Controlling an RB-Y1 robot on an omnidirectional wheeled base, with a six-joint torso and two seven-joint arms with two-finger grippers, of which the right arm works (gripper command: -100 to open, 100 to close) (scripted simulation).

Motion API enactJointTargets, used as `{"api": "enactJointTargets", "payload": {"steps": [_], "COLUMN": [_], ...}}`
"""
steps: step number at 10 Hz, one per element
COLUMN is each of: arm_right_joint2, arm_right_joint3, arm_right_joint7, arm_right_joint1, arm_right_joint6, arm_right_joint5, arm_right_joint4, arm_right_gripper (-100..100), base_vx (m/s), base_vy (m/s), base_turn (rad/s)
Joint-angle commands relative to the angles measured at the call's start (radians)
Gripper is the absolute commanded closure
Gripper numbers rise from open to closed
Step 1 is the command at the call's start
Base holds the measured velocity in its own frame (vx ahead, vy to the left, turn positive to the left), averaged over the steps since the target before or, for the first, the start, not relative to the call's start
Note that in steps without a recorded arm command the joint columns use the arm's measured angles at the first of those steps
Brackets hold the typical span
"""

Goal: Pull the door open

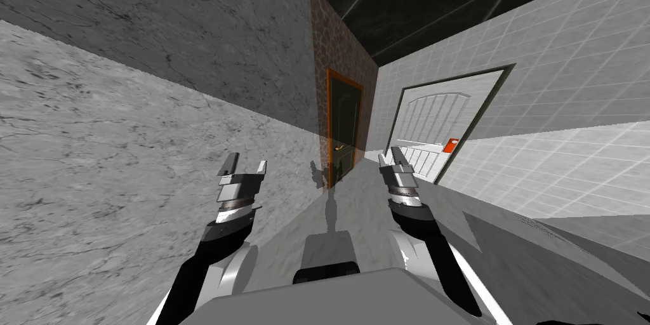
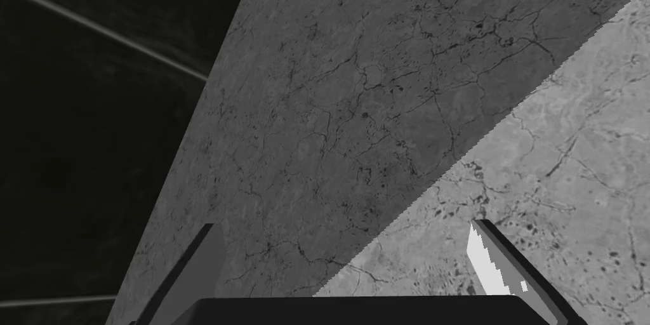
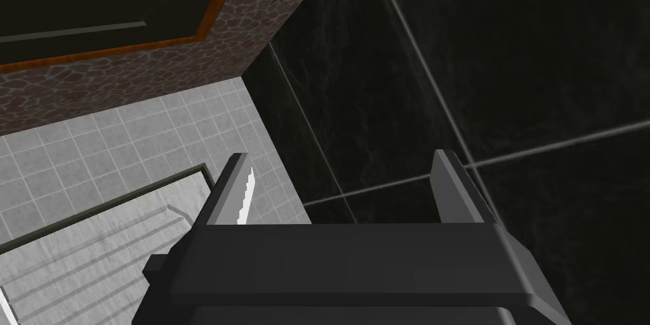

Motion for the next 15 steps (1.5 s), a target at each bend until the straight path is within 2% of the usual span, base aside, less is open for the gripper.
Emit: {"api": "enactJointTargets", "payload": {"steps": [1, 3, 5, 11, 15], "arm_right_joint2": [-0.015, -0.028, -0.05, -0.09, -0.12], "arm_right_joint3": [0.006, 0.012, 0.022, 0.043, 0.059], "arm_right_joint7": [-0.004, -0.007, -0.014, -0.026, -0.036], "arm_right_joint1": [-0.013, -0.026, -0.049, -0.093, -0.129], "arm_right_joint6": [-0.006, -0.012, -0.023, -0.045, -0.062], "arm_right_joint5": [-0.006, -0.012, -0.023, -0.043, -0.06], "arm_right_joint4": [0.037, 0.072, 0.137, 0.26, 0.359], "arm_right_gripper": [-100, -100, -100, -100, -100], "base_vx": [0.059, 0.115, 0.118, 0.09, 0.084], "base_vy": [-0.039, -0.054, -0.069, -0.064, -0.075], "base_turn": [0.08, 0.082, 0.102, 0.073, 0.084]}}
